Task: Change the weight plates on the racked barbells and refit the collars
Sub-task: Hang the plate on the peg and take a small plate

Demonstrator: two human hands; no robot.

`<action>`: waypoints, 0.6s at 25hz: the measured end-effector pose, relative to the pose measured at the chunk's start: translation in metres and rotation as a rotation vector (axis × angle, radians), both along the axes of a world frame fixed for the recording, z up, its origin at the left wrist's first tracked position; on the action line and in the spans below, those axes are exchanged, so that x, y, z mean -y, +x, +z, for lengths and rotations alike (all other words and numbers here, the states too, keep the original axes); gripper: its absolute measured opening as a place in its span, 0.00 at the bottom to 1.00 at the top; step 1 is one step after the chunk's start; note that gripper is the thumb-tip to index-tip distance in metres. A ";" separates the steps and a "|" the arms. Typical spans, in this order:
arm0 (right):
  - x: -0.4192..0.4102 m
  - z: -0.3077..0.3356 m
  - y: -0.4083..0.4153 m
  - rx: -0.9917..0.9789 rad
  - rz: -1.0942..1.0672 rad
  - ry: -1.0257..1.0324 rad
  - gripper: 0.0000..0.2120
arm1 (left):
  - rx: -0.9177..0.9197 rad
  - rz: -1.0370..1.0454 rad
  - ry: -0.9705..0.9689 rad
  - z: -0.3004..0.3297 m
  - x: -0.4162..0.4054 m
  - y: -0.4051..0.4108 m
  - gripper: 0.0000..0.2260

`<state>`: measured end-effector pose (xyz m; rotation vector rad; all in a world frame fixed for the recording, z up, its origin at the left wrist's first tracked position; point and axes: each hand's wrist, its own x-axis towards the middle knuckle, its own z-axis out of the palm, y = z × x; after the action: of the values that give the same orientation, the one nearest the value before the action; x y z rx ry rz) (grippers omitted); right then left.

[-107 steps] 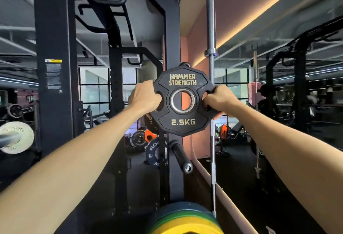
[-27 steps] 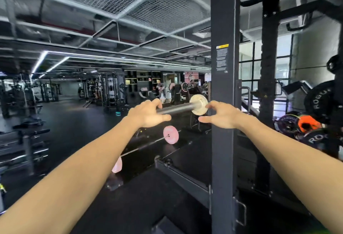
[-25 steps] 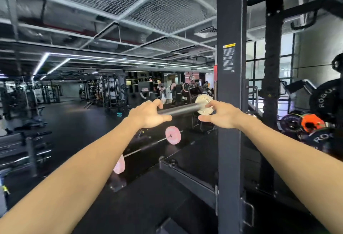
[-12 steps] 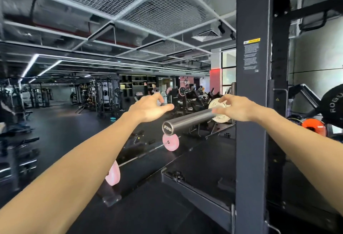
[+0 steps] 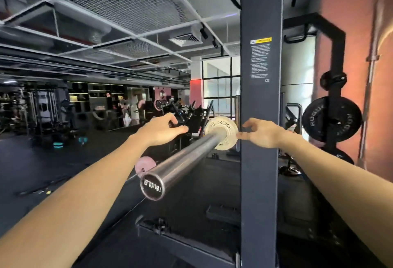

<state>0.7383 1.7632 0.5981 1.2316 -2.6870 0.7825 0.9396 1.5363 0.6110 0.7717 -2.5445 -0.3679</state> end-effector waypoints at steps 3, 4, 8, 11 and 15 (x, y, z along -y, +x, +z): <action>0.010 -0.007 -0.017 0.043 -0.081 -0.019 0.29 | 0.001 -0.102 0.009 -0.006 0.026 -0.046 0.26; 0.013 -0.008 -0.020 0.065 -0.097 -0.031 0.28 | 0.002 -0.138 0.008 -0.008 0.032 -0.060 0.25; 0.044 -0.011 -0.032 0.104 -0.182 -0.069 0.28 | -0.058 -0.292 0.009 -0.016 0.062 -0.116 0.22; 0.075 -0.011 -0.043 0.129 -0.233 -0.071 0.26 | -0.105 -0.425 0.029 -0.025 0.078 -0.160 0.21; 0.113 -0.023 -0.054 0.121 -0.258 -0.076 0.21 | -0.137 -0.477 0.056 -0.042 0.087 -0.201 0.19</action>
<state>0.6838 1.6502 0.5749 0.8237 -2.8031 0.9370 0.7382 1.4495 0.5693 0.1381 -2.5736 -0.6210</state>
